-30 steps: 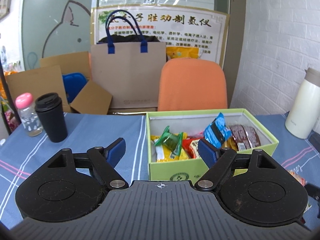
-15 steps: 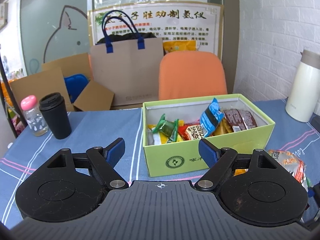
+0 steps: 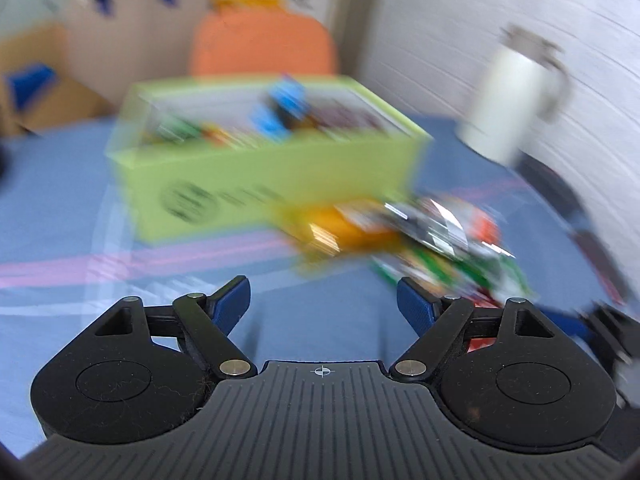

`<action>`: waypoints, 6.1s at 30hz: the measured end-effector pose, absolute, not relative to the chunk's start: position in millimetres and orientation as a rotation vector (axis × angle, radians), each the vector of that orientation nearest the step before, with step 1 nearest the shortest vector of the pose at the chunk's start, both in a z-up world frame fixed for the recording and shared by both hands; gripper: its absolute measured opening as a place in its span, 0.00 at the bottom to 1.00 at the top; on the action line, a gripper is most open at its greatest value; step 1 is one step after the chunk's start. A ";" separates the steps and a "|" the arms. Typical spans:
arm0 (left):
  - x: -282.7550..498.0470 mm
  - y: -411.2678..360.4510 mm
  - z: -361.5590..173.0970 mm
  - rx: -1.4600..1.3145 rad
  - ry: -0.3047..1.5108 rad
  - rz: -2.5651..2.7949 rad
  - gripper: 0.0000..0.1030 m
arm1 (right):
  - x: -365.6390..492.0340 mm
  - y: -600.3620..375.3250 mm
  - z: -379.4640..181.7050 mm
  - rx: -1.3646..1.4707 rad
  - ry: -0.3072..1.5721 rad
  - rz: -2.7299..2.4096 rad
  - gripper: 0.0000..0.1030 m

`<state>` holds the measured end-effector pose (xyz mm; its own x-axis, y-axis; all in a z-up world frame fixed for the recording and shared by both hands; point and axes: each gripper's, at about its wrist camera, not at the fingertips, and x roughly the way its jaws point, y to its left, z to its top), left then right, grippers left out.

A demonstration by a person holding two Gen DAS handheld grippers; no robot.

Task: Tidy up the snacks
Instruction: 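Move both tools back over the remaining snacks on the table, then grasp the red cookie packet with the left tool while the right tool grasps it too, then carry the red cookie packet into the green box and open both tools, then grasp the silver-orange chip bag with the left tool while the right tool grasps it too, then carry the chip bag into the green box and open both tools, then grasp the yellow packet with the left tool while the right tool grasps it too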

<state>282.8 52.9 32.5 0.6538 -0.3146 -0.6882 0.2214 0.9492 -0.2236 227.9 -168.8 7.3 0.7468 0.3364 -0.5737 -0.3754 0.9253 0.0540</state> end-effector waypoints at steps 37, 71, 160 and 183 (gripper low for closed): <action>214.0 52.4 -5.4 -0.276 0.880 -0.489 0.05 | 188.2 -115.9 -15.5 -0.155 0.635 0.534 0.72; 353.8 118.1 82.9 -0.303 0.536 -0.295 0.59 | 370.6 -156.0 79.5 -0.133 0.386 0.458 0.91; 316.6 183.4 47.4 -0.197 0.647 -0.274 0.63 | 280.9 -49.0 22.2 0.002 0.651 0.774 0.90; 291.4 137.8 16.0 -0.185 0.829 -0.293 0.53 | 282.4 -25.4 2.4 -0.121 0.725 0.708 0.90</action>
